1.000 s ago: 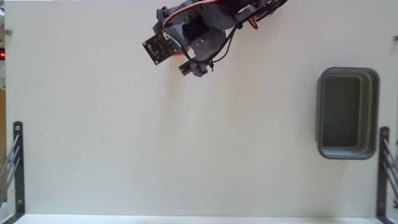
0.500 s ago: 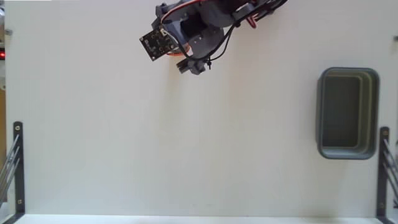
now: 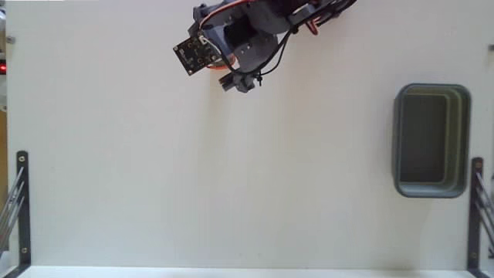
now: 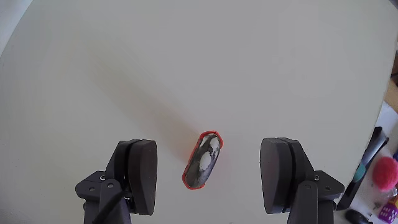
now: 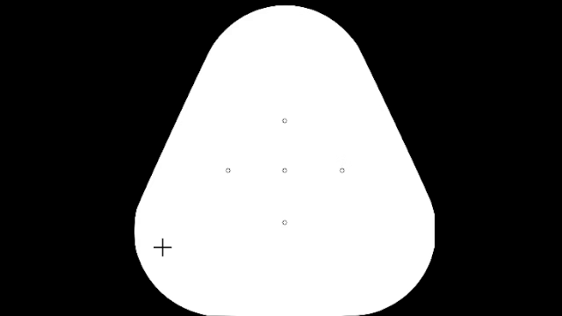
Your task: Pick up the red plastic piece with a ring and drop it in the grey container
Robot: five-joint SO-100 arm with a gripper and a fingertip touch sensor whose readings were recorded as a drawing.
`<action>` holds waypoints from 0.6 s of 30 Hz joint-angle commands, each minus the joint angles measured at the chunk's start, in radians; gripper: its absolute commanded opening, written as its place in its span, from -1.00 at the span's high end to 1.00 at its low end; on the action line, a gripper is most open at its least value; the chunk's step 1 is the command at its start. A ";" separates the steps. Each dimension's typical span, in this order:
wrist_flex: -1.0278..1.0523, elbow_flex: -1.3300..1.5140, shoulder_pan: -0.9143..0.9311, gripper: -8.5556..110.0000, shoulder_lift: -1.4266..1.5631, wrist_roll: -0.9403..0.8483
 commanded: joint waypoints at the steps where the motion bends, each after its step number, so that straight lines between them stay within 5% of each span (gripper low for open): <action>1: 0.019 0.004 0.015 -1.00 0.038 0.005; 18: 0.008 0.023 0.015 -1.00 0.046 0.005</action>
